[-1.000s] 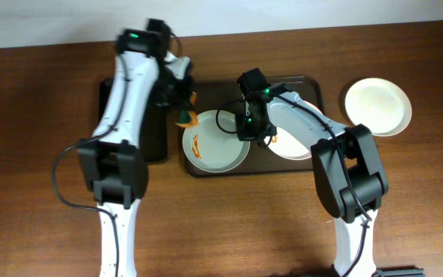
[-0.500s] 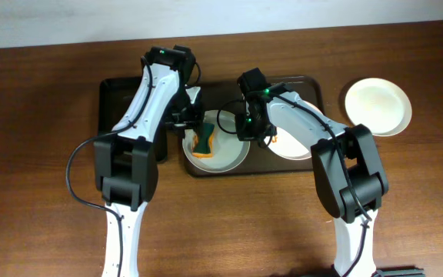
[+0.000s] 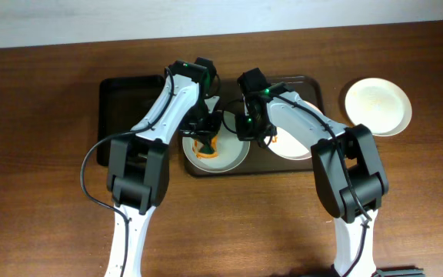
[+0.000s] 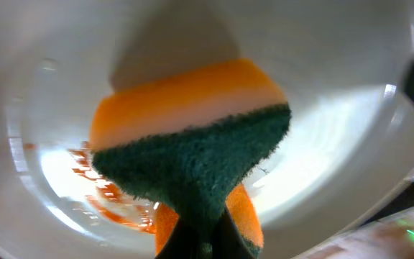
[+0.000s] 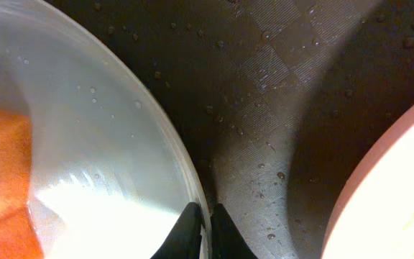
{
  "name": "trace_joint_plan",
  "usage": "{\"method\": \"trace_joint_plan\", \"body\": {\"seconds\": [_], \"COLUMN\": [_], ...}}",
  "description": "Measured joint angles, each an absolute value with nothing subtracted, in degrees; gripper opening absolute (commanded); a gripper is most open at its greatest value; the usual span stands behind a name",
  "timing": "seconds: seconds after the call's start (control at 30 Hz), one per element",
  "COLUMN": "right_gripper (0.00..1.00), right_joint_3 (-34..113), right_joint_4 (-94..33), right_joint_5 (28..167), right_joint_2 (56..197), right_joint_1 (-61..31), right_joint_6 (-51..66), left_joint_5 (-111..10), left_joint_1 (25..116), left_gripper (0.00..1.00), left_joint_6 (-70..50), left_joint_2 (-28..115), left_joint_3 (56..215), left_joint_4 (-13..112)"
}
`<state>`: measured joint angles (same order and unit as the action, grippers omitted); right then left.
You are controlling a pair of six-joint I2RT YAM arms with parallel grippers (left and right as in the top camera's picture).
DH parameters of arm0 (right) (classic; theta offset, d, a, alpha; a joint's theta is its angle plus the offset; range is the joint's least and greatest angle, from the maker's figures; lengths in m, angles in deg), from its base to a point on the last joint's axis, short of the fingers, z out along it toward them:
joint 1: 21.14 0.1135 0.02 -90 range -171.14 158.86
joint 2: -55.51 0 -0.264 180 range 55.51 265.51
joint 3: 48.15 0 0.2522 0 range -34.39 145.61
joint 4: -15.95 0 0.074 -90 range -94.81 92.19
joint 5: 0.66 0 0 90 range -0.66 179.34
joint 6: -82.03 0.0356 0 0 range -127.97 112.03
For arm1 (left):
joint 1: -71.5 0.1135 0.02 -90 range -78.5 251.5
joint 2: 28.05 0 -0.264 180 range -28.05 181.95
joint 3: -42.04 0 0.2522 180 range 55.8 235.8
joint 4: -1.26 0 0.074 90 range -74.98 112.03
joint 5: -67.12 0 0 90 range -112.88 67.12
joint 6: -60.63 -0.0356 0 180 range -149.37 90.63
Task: Clean dirty plates on tray and stack at the side
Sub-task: 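Carry the sponge with the left gripper onto the left plate, then scrub the plate held by the right gripper with the sponge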
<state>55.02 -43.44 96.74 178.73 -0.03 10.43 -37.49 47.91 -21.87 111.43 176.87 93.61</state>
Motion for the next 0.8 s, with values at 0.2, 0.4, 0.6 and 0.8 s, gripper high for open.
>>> {"method": "trace_joint_plan", "body": {"seconds": [0.2,0.4,0.6,0.8], "right_gripper": [0.07,0.04,0.04,0.04], "right_joint_3": [55.02,55.02,55.06,55.06], "right_joint_4": [-43.37,-43.37,-43.39,-43.37], "right_joint_5": [96.28,96.26,96.26,96.50], "right_joint_2": [178.73,178.73,178.73,178.71], "right_joint_1": [-0.10,-0.10,-0.10,-0.03], "right_joint_6": [11.19,11.28,11.71,11.98], "left_joint_5": [-46.84,-46.45,-40.74,-21.95], "left_joint_1": [48.80,48.80,48.15,47.58], "left_gripper": [0.00,0.00,0.00,0.00], "left_joint_6": [-21.67,-19.88,-15.53,-13.43], "left_joint_2": [111.45,111.45,111.28,110.38], "left_joint_3": [178.45,175.93,173.09,173.53], "left_joint_4": [91.69,87.78,86.09,91.27]}}
